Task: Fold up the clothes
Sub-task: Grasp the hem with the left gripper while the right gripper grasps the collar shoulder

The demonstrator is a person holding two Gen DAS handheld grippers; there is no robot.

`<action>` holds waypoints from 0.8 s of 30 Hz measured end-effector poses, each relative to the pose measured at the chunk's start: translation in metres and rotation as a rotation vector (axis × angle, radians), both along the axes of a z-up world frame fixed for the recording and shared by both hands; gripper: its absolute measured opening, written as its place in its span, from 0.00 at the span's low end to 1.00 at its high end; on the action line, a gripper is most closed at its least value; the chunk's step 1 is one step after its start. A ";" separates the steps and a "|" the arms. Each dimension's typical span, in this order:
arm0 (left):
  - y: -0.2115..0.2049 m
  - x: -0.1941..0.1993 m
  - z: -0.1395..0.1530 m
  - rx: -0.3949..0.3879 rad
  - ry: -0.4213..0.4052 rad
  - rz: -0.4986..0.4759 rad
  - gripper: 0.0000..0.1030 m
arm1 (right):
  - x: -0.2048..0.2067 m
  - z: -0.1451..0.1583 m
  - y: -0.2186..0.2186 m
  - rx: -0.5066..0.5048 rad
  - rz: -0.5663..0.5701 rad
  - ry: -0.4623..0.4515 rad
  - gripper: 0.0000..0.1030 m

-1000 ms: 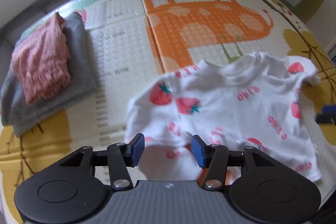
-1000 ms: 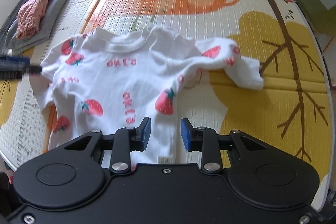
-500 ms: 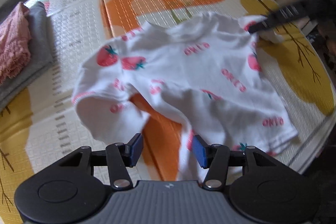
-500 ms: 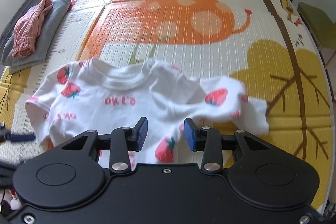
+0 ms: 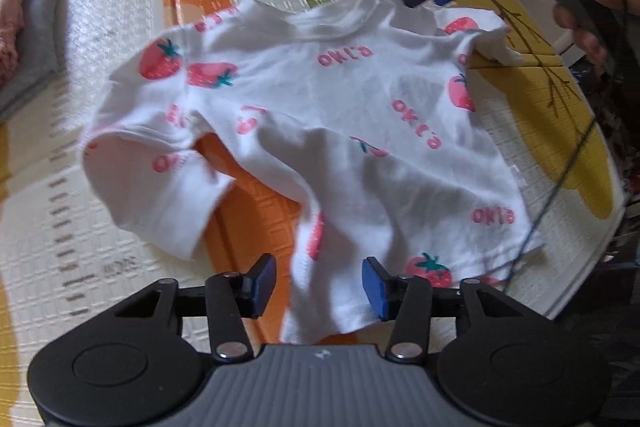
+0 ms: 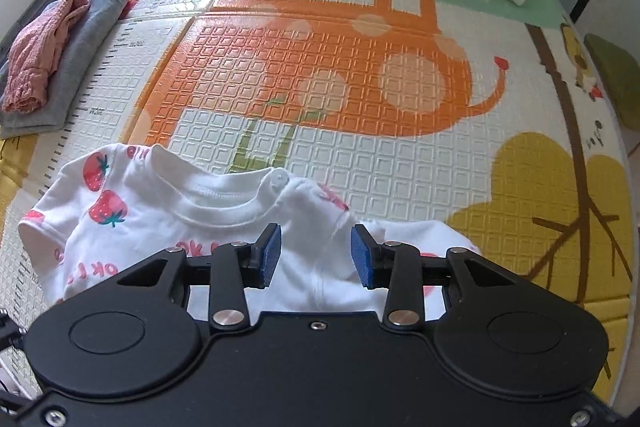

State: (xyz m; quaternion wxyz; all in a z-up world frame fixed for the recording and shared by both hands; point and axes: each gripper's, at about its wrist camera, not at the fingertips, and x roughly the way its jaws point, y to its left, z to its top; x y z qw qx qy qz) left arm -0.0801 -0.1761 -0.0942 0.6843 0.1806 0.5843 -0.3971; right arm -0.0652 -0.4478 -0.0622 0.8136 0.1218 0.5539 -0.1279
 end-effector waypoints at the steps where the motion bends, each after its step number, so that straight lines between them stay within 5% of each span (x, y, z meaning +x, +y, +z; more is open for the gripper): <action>1: 0.000 0.001 -0.001 -0.007 0.014 0.002 0.43 | 0.003 -0.003 -0.001 0.002 0.002 0.005 0.35; 12: 0.000 0.004 -0.005 0.012 0.042 0.058 0.15 | 0.022 -0.026 -0.008 0.012 0.034 0.044 0.35; 24: 0.010 -0.004 -0.007 0.037 0.065 0.079 0.12 | 0.032 -0.034 -0.010 0.018 0.069 0.057 0.30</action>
